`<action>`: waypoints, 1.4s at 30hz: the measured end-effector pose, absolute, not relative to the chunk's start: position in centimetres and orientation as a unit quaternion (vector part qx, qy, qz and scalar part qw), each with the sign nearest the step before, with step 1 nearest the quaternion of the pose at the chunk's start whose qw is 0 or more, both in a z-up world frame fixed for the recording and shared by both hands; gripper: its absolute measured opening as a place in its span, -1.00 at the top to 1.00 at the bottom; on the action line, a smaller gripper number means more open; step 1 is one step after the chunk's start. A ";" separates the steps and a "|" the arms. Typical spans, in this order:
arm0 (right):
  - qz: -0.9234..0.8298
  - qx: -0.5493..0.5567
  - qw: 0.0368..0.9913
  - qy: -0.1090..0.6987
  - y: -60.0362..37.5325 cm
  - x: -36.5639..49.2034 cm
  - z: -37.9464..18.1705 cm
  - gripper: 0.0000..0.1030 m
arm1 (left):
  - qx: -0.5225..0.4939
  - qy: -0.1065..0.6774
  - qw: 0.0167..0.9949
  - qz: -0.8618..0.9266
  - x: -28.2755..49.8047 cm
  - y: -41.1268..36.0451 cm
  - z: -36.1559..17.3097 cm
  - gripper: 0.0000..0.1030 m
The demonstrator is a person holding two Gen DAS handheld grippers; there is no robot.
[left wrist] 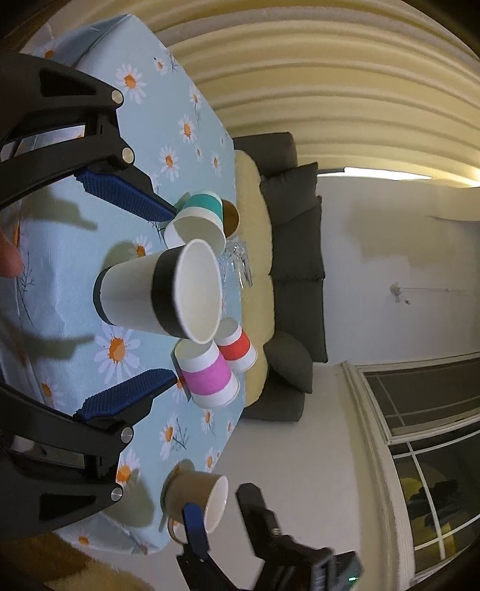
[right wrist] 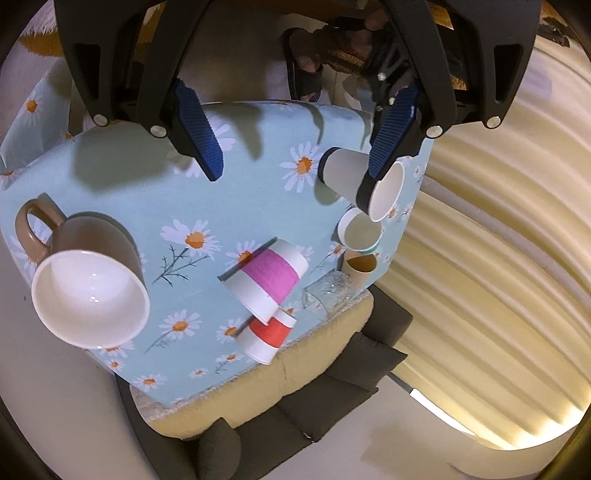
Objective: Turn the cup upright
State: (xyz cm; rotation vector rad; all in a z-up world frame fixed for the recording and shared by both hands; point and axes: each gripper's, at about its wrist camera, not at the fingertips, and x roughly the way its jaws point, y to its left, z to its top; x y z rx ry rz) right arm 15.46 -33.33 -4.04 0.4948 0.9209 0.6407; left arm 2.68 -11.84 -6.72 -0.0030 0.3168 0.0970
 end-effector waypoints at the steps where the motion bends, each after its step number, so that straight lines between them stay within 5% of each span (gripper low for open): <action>1: 0.303 0.229 0.820 0.428 -33.3 15.4 -3.8 -0.62 | -0.007 0.160 0.986 0.043 2.5 -11.4 -6.1 -0.56; 19: 0.340 0.087 0.892 0.284 -29.8 11.3 1.3 -0.75 | -0.038 0.176 0.984 -0.001 -0.5 0.1 5.0 -0.56; 28: 0.322 0.004 0.924 0.206 -29.2 9.9 2.3 -0.83 | -0.013 0.181 0.983 0.000 -0.8 2.7 4.3 -0.56; 42: 0.292 0.010 0.930 0.222 -29.0 9.8 0.1 -0.84 | -0.027 0.194 0.981 -0.006 -1.6 3.8 2.2 -0.56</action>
